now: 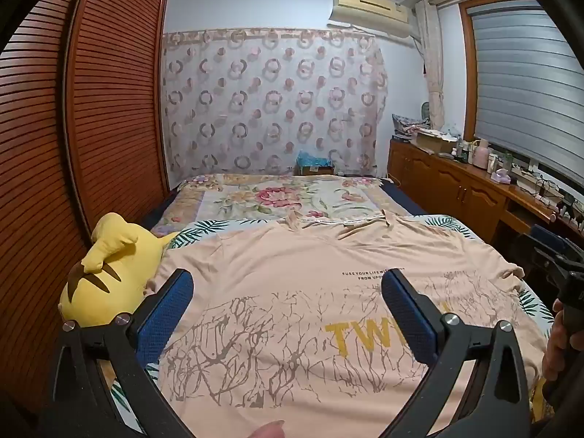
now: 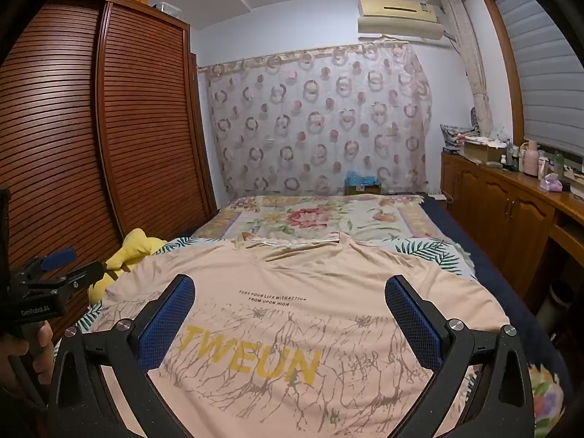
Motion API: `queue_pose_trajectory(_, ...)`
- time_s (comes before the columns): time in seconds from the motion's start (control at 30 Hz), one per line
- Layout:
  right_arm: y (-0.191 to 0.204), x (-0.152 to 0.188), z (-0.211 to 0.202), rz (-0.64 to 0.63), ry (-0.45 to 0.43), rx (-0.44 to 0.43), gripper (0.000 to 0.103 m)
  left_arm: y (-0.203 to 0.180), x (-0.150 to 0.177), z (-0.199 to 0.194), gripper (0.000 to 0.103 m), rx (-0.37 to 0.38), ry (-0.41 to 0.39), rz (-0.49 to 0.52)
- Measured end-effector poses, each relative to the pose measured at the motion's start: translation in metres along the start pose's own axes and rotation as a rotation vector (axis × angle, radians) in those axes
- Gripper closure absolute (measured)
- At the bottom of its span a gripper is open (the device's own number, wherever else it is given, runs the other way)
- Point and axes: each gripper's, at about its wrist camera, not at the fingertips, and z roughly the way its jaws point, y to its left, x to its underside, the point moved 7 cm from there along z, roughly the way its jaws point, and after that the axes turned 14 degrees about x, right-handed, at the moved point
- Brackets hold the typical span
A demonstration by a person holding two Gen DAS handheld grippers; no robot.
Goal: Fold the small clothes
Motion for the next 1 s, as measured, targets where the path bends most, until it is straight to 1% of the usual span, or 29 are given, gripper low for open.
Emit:
queue_pose_trajectory(0.3,-0.0001,0.0003,-0.0001,0.002,0.003,-0.001,0.000,0.0062,0.0002,-0.0042,0.000,0.002,-0.002,-0.019)
queue_pose_trajectory(0.37,0.0000,0.0004,0.0004,0.001,0.002,0.000,0.000,0.0016,-0.0001,-0.0007,0.000,0.007,0.005,0.001)
queue_pose_trajectory(1.0,-0.0033,0.0004,-0.0009,0.013,0.002,0.002,0.000,0.0002,0.0006,-0.0020,0.000,0.004,0.003,0.003)
